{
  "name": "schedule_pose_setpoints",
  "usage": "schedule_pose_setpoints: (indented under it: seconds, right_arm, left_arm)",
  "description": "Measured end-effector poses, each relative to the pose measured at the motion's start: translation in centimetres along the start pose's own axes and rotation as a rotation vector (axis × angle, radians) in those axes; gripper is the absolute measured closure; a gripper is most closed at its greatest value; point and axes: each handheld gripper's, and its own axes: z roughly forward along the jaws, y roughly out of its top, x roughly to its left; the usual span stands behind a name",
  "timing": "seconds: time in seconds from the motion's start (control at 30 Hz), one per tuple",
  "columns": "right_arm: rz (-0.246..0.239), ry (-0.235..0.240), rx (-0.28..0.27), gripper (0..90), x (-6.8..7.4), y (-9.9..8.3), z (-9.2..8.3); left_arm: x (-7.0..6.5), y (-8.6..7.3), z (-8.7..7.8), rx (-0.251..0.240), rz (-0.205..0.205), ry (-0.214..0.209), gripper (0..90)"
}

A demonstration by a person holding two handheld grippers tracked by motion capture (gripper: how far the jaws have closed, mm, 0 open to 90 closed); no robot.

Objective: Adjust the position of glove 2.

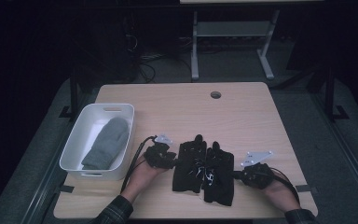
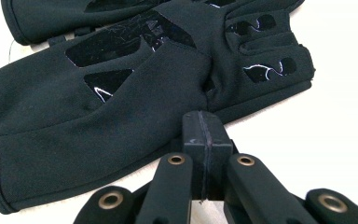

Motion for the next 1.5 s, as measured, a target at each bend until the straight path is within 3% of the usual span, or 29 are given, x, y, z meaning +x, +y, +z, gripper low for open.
schedule_pose_setpoints:
  seconds: [0.03,0.13,0.23,0.27,0.33,0.43,0.5,0.67,1.0,1.13,1.5]
  right_arm:
    - [-0.002,0.001,0.002,90.0,0.0,0.0,0.0]
    - [-0.005,-0.001,0.001,90.0,0.0,0.0,0.0]
    - [-0.011,0.000,0.000,90.0,0.1,0.0,0.0]
    - [-0.010,0.000,0.000,90.0,0.1,0.0,0.0]
    - [-0.008,0.001,-0.001,90.0,0.1,0.0,0.0]
    - [-0.008,0.000,0.000,90.0,0.1,0.0,0.0]
    - [-0.008,-0.002,-0.001,90.0,0.1,-0.1,0.0]
    - [-0.003,-0.001,-0.005,90.0,0.0,-0.1,0.0]
    - [-0.006,-0.002,0.000,90.0,0.1,-0.1,0.0]
    - [-0.007,0.006,-0.002,90.0,0.3,0.1,0.1]
    - [-0.025,0.030,-0.003,90.0,1.2,1.1,1.1]
  left_arm:
    - [-0.2,0.1,0.2,-0.009,-0.008,0.003,59.4]
    - [-0.5,0.5,0.4,0.015,0.023,0.021,69.8]
    - [-0.5,0.7,0.7,0.027,0.025,0.025,81.9]
    - [-0.5,0.8,0.7,0.020,0.006,0.022,84.4]
    - [-0.5,0.8,0.7,0.023,0.007,0.020,86.7]
    - [-0.3,0.8,0.3,0.042,0.001,-0.009,87.5]
    - [-0.3,0.7,-0.2,0.028,-0.017,-0.028,87.6]
    - [-0.8,0.7,-1.4,0.015,-0.008,-0.055,87.7]
    - [-2.7,1.4,-3.8,-0.061,0.004,-0.161,87.8]
    - [-3.5,2.1,-3.8,-0.082,0.009,-0.211,87.7]
    - [-5.4,4.1,-3.0,-0.117,0.037,-0.284,87.9]
